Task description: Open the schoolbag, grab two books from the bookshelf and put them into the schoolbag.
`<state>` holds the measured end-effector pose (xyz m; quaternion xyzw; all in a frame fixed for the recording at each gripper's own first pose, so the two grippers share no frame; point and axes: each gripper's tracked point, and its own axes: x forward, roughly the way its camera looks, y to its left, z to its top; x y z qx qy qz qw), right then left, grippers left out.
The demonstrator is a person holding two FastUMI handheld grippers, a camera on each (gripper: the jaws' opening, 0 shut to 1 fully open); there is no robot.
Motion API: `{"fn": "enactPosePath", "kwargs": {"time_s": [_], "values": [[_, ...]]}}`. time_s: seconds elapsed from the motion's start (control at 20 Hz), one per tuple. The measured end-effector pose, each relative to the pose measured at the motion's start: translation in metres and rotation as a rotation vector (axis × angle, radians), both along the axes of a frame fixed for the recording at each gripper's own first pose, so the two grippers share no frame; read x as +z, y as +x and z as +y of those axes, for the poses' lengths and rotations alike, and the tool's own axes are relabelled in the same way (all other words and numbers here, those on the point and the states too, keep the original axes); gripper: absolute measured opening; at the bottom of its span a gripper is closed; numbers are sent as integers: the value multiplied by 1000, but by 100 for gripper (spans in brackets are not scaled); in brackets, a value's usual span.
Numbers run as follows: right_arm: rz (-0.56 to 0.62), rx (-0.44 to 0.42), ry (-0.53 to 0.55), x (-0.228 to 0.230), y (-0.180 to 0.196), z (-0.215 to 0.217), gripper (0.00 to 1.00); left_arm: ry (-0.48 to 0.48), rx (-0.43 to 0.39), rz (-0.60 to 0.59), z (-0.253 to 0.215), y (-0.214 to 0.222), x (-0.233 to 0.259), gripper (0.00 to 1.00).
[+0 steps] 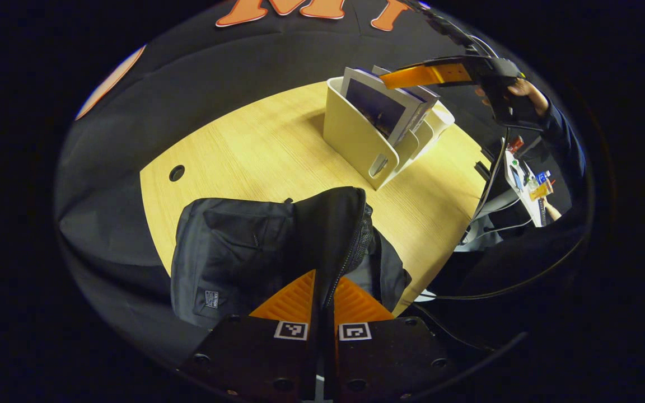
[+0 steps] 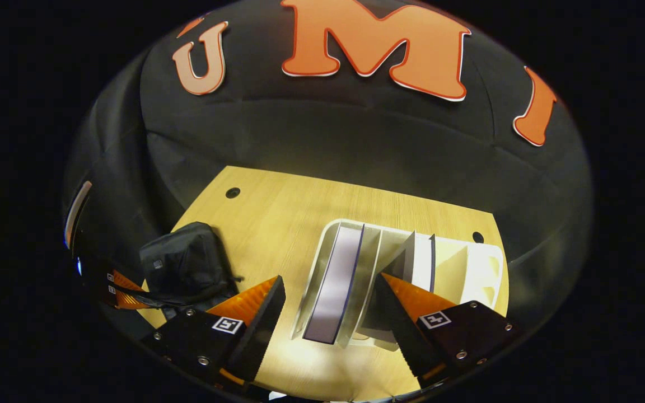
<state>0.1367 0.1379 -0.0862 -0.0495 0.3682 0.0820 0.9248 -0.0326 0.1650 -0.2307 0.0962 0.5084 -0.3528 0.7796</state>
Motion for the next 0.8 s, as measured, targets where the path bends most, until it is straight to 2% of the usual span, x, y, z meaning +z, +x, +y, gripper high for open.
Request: {"fn": "enactPosePath", "kwargs": {"time_s": [0.1,0.25,0.4,0.65,0.8], "values": [[53,-37,-30,-13,5,-5,98,33,-22,14,-2,-2,-6,6],[157,-57,22,-30,8,5,94,44,-52,22,-9,0,-8,6],[289,-100,81,-45,4,12,90,63,-39,41,-6,6,-12,6],[372,-114,40,-52,7,11,80,73,-73,39,-8,7,-12,6],[427,-168,60,-57,8,10,71,78,-90,38,-7,10,-11,6]]}}
